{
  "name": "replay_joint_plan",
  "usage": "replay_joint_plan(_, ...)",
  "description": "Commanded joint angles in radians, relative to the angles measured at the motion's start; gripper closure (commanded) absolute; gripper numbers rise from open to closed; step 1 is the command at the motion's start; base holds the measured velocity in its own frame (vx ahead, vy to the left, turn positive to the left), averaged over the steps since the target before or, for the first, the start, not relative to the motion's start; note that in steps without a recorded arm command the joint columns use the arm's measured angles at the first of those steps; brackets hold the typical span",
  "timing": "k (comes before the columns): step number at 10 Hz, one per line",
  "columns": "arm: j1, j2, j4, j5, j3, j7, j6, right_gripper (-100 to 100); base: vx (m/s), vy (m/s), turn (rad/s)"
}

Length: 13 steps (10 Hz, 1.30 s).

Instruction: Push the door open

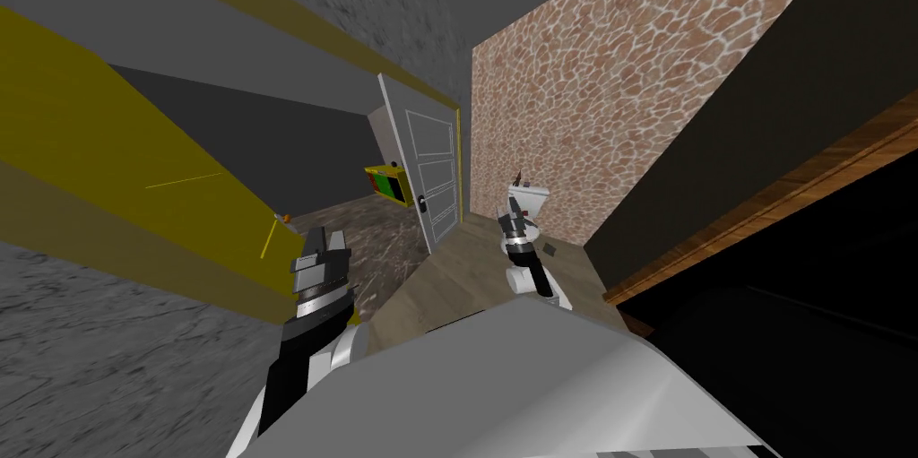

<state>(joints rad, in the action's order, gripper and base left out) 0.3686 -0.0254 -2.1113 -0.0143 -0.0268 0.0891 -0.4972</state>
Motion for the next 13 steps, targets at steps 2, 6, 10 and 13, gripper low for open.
replay_joint_plan(2, -0.042, -0.01, 0.073, -0.001, 0.01, 0.0, -0.001, -100, 0.105, -0.019, 0.069)
replay_joint_plan(6, -0.111, -0.023, 0.187, -0.003, 0.028, 0.001, -0.001, -100, 0.095, -0.035, 0.075)
replay_joint_plan(10, -0.187, -0.034, 0.307, -0.005, 0.048, 0.002, 0.0, -100, 0.094, -0.047, 0.085)
replay_joint_plan(13, -0.247, -0.04, 0.403, -0.007, 0.063, 0.002, 0.0, -100, 0.089, -0.033, 0.091)
